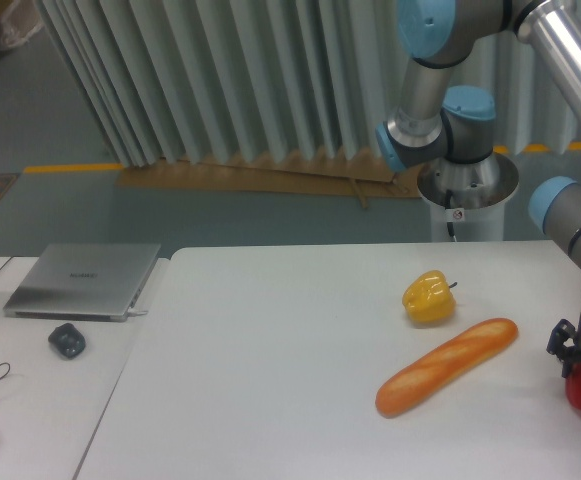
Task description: Place the red peppers in a basket
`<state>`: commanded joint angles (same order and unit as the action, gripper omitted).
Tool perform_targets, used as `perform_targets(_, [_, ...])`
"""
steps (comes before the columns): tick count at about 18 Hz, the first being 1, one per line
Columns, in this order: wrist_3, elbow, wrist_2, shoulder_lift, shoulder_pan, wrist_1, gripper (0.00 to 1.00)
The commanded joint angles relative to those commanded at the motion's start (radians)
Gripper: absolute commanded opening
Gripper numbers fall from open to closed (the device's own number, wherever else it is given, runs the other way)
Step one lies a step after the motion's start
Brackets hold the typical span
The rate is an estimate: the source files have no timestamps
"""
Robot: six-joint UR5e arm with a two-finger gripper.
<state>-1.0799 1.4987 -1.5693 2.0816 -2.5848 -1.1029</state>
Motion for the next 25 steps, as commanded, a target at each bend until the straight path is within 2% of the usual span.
perform_targets(8, [-0.014,0.003,0.0,0.006,0.0,0.0,0.98])
perform_targets(9, [-0.014,0.003,0.0,0.006,0.0,0.0,0.85])
perform_targets(13, [-0.054,0.006,0.0,0.003,0.0,0.0,0.46])
perform_targets(18, [-0.064,0.0,0.002,-0.008,0.002,-0.002,0.45])
perform_targets(25, [-0.109,0.005,0.006,-0.061,-0.002,-0.006,0.44])
